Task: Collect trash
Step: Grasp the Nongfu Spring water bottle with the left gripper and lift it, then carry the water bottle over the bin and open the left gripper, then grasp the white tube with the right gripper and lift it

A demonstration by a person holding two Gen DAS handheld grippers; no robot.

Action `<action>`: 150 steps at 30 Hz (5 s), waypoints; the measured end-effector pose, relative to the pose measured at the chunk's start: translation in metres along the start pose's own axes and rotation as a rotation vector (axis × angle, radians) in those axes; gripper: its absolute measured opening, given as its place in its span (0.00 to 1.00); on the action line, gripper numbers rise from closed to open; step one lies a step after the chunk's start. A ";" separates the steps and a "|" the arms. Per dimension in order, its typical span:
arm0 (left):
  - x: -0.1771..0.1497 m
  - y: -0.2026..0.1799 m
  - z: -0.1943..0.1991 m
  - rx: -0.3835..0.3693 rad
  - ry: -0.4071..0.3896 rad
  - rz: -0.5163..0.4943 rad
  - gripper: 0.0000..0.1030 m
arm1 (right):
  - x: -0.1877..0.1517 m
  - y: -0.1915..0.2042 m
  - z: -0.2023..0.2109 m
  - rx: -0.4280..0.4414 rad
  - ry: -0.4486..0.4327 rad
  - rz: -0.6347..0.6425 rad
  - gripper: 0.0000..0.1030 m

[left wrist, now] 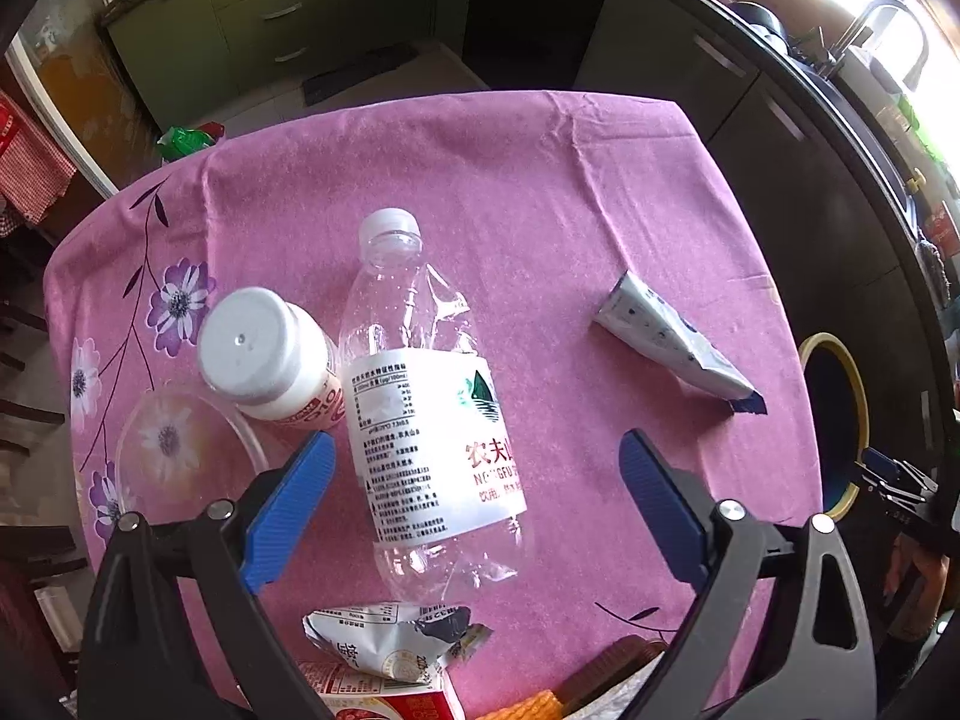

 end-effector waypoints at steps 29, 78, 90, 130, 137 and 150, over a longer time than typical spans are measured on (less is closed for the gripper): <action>0.026 -0.009 -0.049 0.155 0.120 -0.069 0.67 | -0.011 -0.002 -0.027 0.031 0.057 0.010 0.66; -0.039 -0.113 0.106 -0.055 -0.156 -0.465 0.61 | -0.019 -0.004 -0.001 0.055 0.016 0.011 0.66; -0.076 -0.295 0.120 -0.253 -0.171 -0.723 0.61 | -0.034 -0.045 0.083 0.016 -0.123 -0.042 0.66; -0.104 0.012 0.128 -0.245 -0.487 -0.118 0.83 | 0.053 0.180 -0.022 0.197 0.028 0.405 0.66; -0.128 0.059 0.119 -0.235 -0.500 -0.037 0.86 | 0.079 0.232 -0.083 0.190 0.141 0.488 0.66; -0.149 0.061 0.109 -0.290 -0.473 -0.020 0.86 | 0.086 0.234 -0.117 0.099 0.217 0.484 0.28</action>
Point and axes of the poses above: each gripper's, at about its wrist camera, not at the fingertips, and z roughly against the way its jaws point, y to its left, x to its top, the point moved 10 cm from there along -z, roughly the way its jaws point, and after that the axes turned 13 degrees about x, right-handed, at the moved point
